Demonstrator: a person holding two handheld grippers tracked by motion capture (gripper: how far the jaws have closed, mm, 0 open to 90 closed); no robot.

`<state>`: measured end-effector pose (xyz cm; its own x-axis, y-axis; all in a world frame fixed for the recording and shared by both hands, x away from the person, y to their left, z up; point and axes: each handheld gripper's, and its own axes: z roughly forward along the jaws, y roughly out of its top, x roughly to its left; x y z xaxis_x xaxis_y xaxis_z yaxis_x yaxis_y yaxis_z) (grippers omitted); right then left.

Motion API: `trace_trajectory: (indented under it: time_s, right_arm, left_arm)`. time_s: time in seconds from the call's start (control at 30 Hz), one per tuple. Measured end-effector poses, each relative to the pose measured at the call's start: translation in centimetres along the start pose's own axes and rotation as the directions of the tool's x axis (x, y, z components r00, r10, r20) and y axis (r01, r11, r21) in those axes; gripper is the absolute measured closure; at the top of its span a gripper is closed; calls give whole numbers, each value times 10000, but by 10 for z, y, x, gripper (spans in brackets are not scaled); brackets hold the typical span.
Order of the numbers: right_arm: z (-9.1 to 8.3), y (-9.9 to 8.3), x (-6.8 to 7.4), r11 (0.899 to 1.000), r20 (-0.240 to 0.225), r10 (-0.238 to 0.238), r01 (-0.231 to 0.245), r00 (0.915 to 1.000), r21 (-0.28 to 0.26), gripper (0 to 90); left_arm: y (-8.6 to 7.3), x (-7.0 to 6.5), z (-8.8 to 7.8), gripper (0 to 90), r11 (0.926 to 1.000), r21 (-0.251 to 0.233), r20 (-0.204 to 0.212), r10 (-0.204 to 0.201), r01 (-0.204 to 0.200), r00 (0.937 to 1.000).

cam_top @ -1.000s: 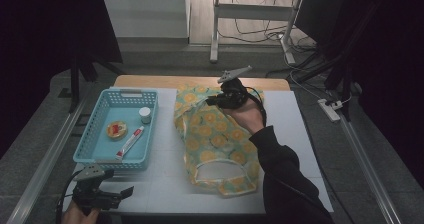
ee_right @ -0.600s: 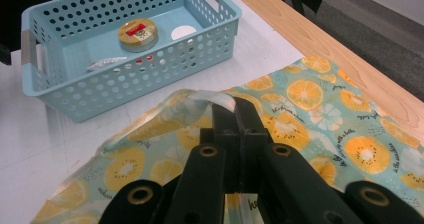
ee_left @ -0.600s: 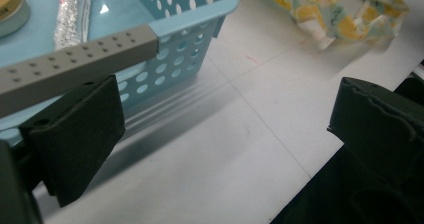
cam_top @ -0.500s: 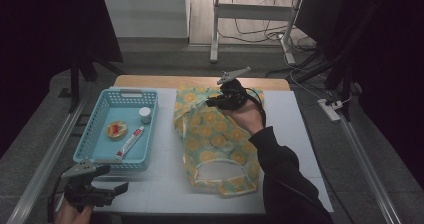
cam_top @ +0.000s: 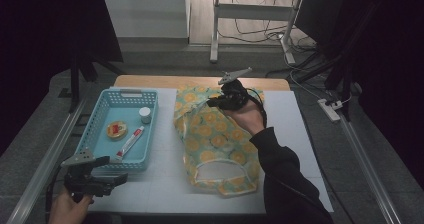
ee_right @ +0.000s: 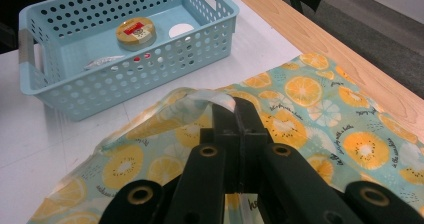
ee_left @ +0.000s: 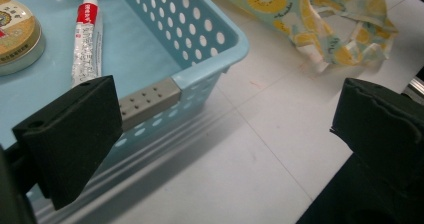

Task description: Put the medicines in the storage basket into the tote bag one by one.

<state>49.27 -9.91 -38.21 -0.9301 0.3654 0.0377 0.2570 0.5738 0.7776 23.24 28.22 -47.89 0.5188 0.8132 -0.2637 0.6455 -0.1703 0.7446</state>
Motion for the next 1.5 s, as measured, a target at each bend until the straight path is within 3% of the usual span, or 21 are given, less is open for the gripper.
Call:
trace_trajectory:
  time_s: [0.17, 0.73, 1.27, 1.37, 1.5]
  right_arm:
    - [1, -1, 0, 10000, 23, 26, -26, 10000, 24, 900]
    - [-2, -1, -2, 10000, 85, 7, -7, 10000, 16, 900]
    - [-4, 0, -2, 10000, 153, 6, -6, 9999, -20, 900]
    - [-3, 0, -2, 10000, 147, 1, -1, 9999, -14, 900]
    - [-2, -1, -1, 10000, 157, -22, 22, 9999, 22, 900]
  left_arm:
    - [7, 3, 6, 0, 10000, -12, 59, -6, 6, 10000]
    - [35, 20, 11, 8, 9997, 85, -402, 243, -240, 9989]
    - [63, 42, 16, 0, 9993, 325, -942, -170, 201, 9954]
    - [68, 46, 17, 0, 9988, 440, -1263, -163, 220, 9919]
    - [73, 54, 22, 0, 9956, 757, -1582, -435, 561, 9864]
